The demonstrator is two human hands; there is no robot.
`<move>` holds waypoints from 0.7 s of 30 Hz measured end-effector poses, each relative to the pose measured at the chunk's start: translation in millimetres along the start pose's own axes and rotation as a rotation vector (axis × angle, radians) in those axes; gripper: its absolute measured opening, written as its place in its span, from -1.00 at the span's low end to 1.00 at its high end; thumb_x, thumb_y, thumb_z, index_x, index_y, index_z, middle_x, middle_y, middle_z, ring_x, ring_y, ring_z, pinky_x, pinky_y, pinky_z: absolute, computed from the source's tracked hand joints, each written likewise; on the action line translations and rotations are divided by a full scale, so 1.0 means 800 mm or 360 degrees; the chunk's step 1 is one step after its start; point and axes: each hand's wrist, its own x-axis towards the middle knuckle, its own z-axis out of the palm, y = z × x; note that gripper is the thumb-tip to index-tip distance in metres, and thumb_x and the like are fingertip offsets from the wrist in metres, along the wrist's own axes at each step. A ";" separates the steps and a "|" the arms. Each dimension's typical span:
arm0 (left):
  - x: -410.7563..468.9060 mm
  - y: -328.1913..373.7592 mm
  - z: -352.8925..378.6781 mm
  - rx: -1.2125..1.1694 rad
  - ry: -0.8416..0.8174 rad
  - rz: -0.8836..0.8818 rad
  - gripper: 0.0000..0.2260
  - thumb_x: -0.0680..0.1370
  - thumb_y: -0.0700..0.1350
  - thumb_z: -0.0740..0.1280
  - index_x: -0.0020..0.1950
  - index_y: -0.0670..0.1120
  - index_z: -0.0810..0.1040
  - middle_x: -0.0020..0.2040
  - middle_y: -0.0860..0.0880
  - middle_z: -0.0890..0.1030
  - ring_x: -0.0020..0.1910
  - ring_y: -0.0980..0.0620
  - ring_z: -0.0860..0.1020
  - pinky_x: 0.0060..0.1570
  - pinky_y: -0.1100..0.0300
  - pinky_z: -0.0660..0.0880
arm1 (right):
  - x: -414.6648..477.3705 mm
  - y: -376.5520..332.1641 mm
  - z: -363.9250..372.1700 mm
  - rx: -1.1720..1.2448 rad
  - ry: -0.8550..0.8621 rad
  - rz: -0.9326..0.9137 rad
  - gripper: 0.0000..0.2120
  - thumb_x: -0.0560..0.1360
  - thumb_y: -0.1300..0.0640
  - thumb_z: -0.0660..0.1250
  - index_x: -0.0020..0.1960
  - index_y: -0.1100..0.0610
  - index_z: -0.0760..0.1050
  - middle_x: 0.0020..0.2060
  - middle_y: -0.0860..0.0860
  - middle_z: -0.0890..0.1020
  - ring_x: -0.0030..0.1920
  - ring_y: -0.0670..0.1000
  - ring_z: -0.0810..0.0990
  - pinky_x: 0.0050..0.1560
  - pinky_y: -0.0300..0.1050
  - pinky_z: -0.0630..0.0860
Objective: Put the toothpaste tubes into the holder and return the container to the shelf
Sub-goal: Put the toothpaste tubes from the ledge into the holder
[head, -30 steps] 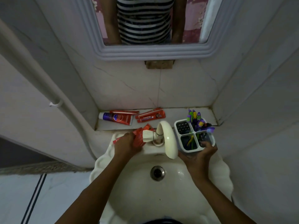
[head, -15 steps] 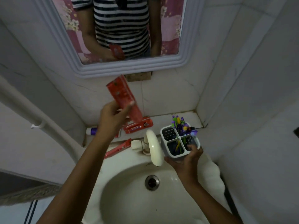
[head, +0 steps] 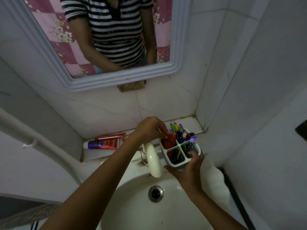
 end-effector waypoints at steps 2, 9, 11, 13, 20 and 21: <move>0.000 -0.004 -0.005 -0.0008 -0.0076 0.0008 -0.87 0.40 -0.14 0.53 -0.06 -0.04 0.73 -0.19 0.10 0.66 -0.13 0.08 0.66 -0.01 0.12 0.60 | 0.001 0.000 -0.001 0.0058 -0.0001 0.0010 -0.04 0.18 -0.34 0.56 0.32 0.18 0.26 0.35 0.26 0.29 0.27 0.19 0.47 0.21 -0.42 0.48; 0.007 -0.088 -0.019 -0.0164 0.0143 -0.0365 -0.78 0.48 -0.15 0.42 0.12 -0.01 0.66 0.14 -0.01 0.66 0.02 0.08 0.59 -0.01 0.28 0.50 | -0.001 0.002 0.003 0.0086 -0.0014 0.0061 -0.05 0.17 -0.33 0.54 0.31 0.19 0.27 0.39 0.23 0.26 0.30 0.29 0.50 0.21 -0.61 0.37; 0.014 -0.118 -0.001 0.0220 0.0172 -0.0554 -0.71 0.51 -0.01 0.40 0.23 0.03 0.58 0.24 0.01 0.60 0.16 -0.02 0.56 0.15 0.09 0.51 | -0.001 0.003 0.004 0.0072 -0.0012 0.0055 -0.05 0.16 -0.33 0.55 0.32 0.16 0.26 0.40 0.23 0.25 0.32 0.27 0.49 0.23 -0.57 0.40; 0.016 -0.137 0.020 0.0584 0.0102 -0.0571 -0.66 0.52 0.09 0.36 0.26 0.03 0.54 0.22 -0.01 0.61 0.17 -0.07 0.57 0.18 0.01 0.50 | 0.000 0.002 0.004 0.0075 0.0000 0.0052 -0.03 0.13 -0.32 0.57 0.35 0.06 0.24 0.44 0.19 0.23 0.36 0.24 0.48 0.27 -0.41 0.49; 0.029 -0.147 0.036 0.0815 0.0223 -0.0317 -0.66 0.49 0.03 0.41 0.21 -0.08 0.57 0.15 -0.11 0.63 0.15 -0.14 0.59 0.04 0.02 0.52 | 0.000 0.001 0.002 0.0163 0.0003 0.0025 0.17 0.10 0.00 0.75 0.51 -0.12 0.12 0.42 -0.15 0.14 0.42 -0.10 0.40 0.36 -0.36 0.45; 0.032 -0.143 0.030 0.0796 0.0305 -0.0307 -0.71 0.51 0.03 0.38 0.15 -0.09 0.60 0.10 -0.11 0.63 0.10 -0.15 0.61 -0.01 0.03 0.54 | -0.001 0.000 0.002 0.0190 0.0002 0.0037 0.18 0.10 0.02 0.76 0.52 -0.13 0.11 0.44 -0.11 0.16 0.41 -0.19 0.39 0.35 -0.41 0.42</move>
